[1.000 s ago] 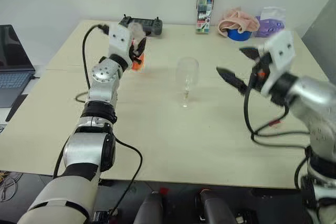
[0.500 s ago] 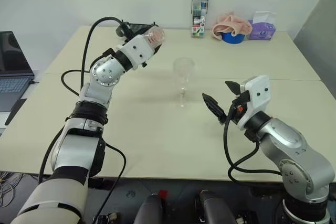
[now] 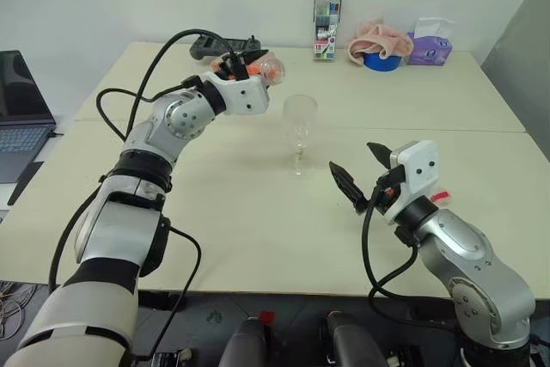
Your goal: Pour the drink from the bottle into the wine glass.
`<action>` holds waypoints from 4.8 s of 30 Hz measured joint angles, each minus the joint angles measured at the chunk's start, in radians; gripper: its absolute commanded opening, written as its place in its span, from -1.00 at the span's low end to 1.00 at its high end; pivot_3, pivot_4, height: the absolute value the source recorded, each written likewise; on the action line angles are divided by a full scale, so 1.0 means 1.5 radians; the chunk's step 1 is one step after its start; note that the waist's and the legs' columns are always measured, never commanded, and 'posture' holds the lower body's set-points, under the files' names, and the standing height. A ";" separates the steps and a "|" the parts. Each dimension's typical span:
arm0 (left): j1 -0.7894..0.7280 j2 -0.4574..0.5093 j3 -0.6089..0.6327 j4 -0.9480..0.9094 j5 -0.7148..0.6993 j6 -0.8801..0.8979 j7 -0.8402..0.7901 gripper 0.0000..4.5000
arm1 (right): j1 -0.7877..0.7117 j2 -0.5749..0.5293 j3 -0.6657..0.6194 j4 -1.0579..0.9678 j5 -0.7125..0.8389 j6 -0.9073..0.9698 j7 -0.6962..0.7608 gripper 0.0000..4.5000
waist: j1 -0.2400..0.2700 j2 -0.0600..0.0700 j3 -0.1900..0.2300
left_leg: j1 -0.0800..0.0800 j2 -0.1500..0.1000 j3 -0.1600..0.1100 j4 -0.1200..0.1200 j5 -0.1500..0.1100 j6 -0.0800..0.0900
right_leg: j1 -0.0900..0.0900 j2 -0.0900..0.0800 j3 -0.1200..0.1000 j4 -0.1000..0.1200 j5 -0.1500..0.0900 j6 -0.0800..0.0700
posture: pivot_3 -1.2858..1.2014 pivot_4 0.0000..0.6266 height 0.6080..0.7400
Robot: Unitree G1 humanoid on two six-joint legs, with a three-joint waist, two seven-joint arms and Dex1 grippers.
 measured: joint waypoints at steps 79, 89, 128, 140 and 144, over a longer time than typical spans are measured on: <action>0.050 -0.033 0.143 -0.016 -0.320 0.158 -0.212 -0.22 | -0.369 -0.106 0.027 0.154 0.018 0.159 0.107 1.00 | -0.003 0.000 0.000 | 0.000 0.000 0.000 0.001 0.000 0.000 | -0.001 -0.002 0.000 0.001 0.000 0.000 | 0.03 -0.52 1.00; 0.113 -0.034 0.317 -0.069 -0.477 0.518 -0.135 -0.23 | -0.601 -0.061 0.053 0.398 0.029 0.156 0.185 1.00 | -0.015 0.000 0.000 | -0.001 0.001 -0.002 0.001 0.000 0.000 | -0.004 -0.002 0.000 0.004 0.000 0.000 | 0.03 -0.52 1.00; 0.262 -0.073 0.340 -0.124 -0.450 0.515 -0.044 0.95 | -0.611 -0.014 0.135 0.479 -0.051 0.053 0.288 1.00 | -0.011 0.000 0.000 | -0.001 0.001 -0.003 0.000 0.000 0.000 | -0.005 -0.004 0.001 0.004 0.000 0.000 | 0.03 -0.52 1.00; 0.362 0.000 0.349 -0.557 -0.571 0.719 -0.141 0.95 | -0.603 -0.119 0.111 0.436 -0.041 -0.005 0.375 1.00 | -0.011 0.000 0.000 | -0.001 0.001 -0.004 0.000 0.000 -0.001 | -0.004 -0.004 0.000 0.002 0.000 0.000 | 0.03 -0.52 1.00; 0.366 0.090 0.350 -0.647 -0.612 0.797 -0.221 0.95 | -0.547 -0.173 0.053 0.375 0.015 -0.011 0.432 1.00 | -0.011 0.000 0.000 | -0.001 0.001 -0.003 0.000 0.000 -0.001 | -0.003 -0.004 0.000 0.001 0.000 0.000 | 0.03 -0.52 1.00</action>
